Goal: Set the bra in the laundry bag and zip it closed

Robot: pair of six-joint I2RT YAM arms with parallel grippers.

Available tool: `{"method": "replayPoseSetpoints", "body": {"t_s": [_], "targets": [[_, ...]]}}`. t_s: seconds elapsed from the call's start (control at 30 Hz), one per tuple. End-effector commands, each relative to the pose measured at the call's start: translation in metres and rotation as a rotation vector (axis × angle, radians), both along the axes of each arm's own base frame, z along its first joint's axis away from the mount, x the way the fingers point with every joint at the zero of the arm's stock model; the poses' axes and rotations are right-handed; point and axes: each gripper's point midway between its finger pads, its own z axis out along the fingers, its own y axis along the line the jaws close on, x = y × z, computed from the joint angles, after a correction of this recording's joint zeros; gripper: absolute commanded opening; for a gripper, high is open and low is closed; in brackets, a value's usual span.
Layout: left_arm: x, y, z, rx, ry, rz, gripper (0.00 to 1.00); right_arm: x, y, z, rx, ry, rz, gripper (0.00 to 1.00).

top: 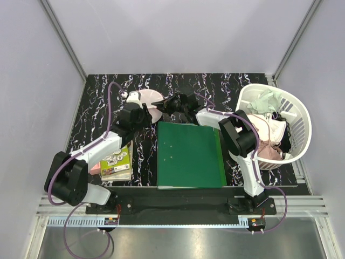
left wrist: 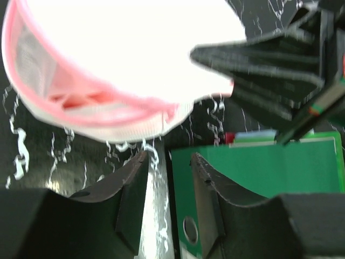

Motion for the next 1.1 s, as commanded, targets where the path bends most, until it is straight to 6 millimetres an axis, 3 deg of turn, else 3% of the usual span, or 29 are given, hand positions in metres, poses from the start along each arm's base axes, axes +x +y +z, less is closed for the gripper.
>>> {"method": "replayPoseSetpoints", "body": {"t_s": [0.0, 0.23, 0.47, 0.53, 0.7, 0.73, 0.83, 0.87, 0.9, 0.93, 0.97, 1.0, 1.03, 1.07], "targets": [[0.032, -0.003, 0.039, 0.011, -0.132, 0.030, 0.41, -0.001, 0.003, 0.036, 0.055, -0.070, -0.007, 0.00], [0.044, 0.000, 0.034, 0.051, -0.101, 0.063, 0.33, -0.002, 0.003, 0.035, 0.061, -0.063, -0.005, 0.00], [0.051, 0.008, 0.027, 0.095, -0.061, 0.108, 0.10, -0.005, 0.002, 0.039, 0.066, -0.071, 0.000, 0.00], [0.053, 0.017, 0.026, 0.113, -0.054, 0.146, 0.00, -0.006, 0.001, 0.039, 0.063, -0.078, 0.001, 0.00], [0.039, 0.057, -0.002, 0.091, 0.073, 0.207, 0.00, -0.003, -0.004, 0.031, -0.017, -0.159, 0.046, 0.00], [0.040, 0.074, -0.006, 0.061, 0.092, 0.242, 0.00, 0.002, -0.006, 0.033, -0.055, -0.222, 0.071, 0.00], [0.031, 0.090, -0.013, 0.017, 0.127, 0.229, 0.00, 0.008, -0.010, 0.023, -0.104, -0.278, 0.110, 0.00], [0.029, 0.087, -0.011, 0.000, 0.129, 0.203, 0.00, 0.012, -0.015, 0.024, -0.109, -0.296, 0.131, 0.00], [0.027, 0.087, -0.012, -0.007, 0.134, 0.193, 0.00, 0.015, -0.015, 0.012, -0.128, -0.292, 0.154, 0.00], [0.026, 0.087, -0.013, -0.015, 0.140, 0.183, 0.00, 0.019, -0.011, 0.028, -0.127, -0.373, 0.206, 0.00], [0.024, 0.078, -0.012, -0.041, 0.146, 0.139, 0.00, 0.023, -0.014, 0.006, -0.165, -0.329, 0.241, 0.00], [0.024, 0.069, -0.012, -0.069, 0.152, 0.097, 0.00, 0.027, -0.015, 0.004, -0.181, -0.341, 0.270, 0.04], [0.029, 0.057, -0.006, -0.119, 0.124, 0.055, 0.00, 0.037, -0.013, 0.024, -0.194, -0.428, 0.293, 0.13], [0.026, 0.039, -0.003, -0.186, 0.126, -0.025, 0.00, 0.041, -0.021, 0.007, -0.241, -0.385, 0.305, 0.27]]}}
